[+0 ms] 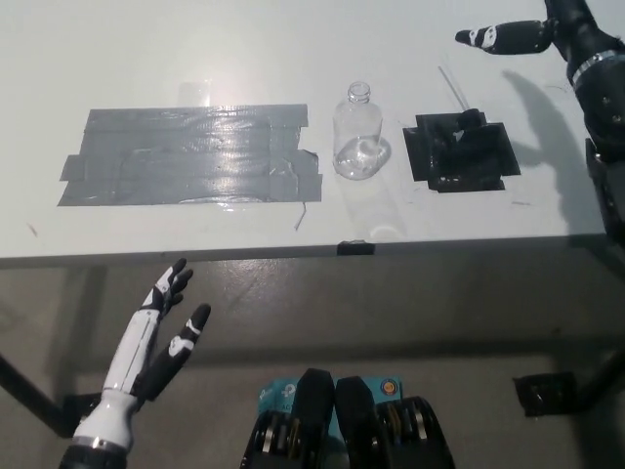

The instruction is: The robot grabs the black lid of the spray bottle on the desk and places it on the black area of the desk

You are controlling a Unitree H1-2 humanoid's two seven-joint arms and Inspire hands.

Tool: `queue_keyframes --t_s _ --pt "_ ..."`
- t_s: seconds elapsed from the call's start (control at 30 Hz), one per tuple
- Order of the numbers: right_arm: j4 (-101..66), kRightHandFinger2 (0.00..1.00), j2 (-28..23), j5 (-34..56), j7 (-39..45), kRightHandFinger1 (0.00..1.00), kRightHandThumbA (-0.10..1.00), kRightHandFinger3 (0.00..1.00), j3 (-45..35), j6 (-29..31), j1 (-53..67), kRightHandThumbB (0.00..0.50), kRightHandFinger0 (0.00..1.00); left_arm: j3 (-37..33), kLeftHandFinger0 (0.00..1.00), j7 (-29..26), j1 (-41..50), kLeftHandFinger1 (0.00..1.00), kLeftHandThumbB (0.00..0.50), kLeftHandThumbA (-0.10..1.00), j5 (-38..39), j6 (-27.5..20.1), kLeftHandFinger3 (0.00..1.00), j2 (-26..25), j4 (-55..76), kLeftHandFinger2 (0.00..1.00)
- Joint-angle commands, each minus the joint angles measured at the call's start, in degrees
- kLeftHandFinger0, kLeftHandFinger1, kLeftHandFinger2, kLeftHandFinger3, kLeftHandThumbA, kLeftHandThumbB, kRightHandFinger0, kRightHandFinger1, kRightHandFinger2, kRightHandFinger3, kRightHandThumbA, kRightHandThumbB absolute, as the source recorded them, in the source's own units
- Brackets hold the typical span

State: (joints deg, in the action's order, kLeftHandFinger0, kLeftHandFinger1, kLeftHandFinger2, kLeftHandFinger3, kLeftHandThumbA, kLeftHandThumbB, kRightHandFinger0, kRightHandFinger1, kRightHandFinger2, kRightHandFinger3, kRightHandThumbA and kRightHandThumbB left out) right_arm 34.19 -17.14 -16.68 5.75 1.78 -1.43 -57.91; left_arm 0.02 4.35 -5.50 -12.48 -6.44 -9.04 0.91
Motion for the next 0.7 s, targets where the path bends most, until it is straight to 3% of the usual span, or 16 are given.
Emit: queue_keyframes --t_s 0.0,0.07,0.13,0.2,0.37,0.5,0.67 --pt "-32.01 1.00 -4.39 0.25 3.62 1.00 0.99 1.00 -1.97 -8.60 3.47 0.435 1.00 0.60 1.00 -1.24 -4.41 1.00 0.035 0.89 0.92 -0.55 1.00 -0.12 0.32 1.00" --pt "-40.40 1.00 -2.55 -0.05 2.64 1.00 0.89 1.00 -2.27 -8.81 8.55 0.369 1.00 0.81 1.00 -1.18 -4.84 1.00 0.054 0.92 1.75 -0.87 1.00 0.07 -0.12 1.00" --pt "-43.24 1.00 -0.02 0.44 -0.70 1.00 0.89 1.00 -2.50 -2.24 15.54 0.351 1.00 1.05 1.00 -1.23 -4.60 1.00 0.077 0.98 2.04 -1.21 1.00 -0.01 -0.47 1.00" --pt "-46.58 1.00 3.21 -2.83 -4.44 1.00 0.87 1.00 -2.36 -1.56 20.78 0.334 1.00 1.09 1.00 -1.25 -4.42 1.00 0.088 1.00 2.24 -1.48 1.00 0.07 -0.81 1.00" --pt "-49.49 1.00 10.07 -7.86 -11.07 1.00 0.80 1.00 -0.04 4.93 33.18 0.212 1.00 0.72 1.00 -1.17 -3.38 1.00 0.092 1.00 1.41 -0.94 1.00 0.07 -0.60 1.00" --pt "-47.27 1.00 12.85 -9.29 -13.51 1.00 0.80 1.00 1.19 9.09 41.53 0.208 1.00 0.74 1.00 -0.95 -1.51 1.00 0.082 1.00 1.66 -1.42 1.00 -0.12 -0.56 1.00" --pt "-41.40 1.00 13.97 -10.17 -14.83 1.00 0.73 1.00 2.09 14.10 48.80 0.150 1.00 0.49 1.00 -0.75 1.51 1.00 0.084 1.00 2.16 -1.39 1.00 0.48 -0.05 1.00"
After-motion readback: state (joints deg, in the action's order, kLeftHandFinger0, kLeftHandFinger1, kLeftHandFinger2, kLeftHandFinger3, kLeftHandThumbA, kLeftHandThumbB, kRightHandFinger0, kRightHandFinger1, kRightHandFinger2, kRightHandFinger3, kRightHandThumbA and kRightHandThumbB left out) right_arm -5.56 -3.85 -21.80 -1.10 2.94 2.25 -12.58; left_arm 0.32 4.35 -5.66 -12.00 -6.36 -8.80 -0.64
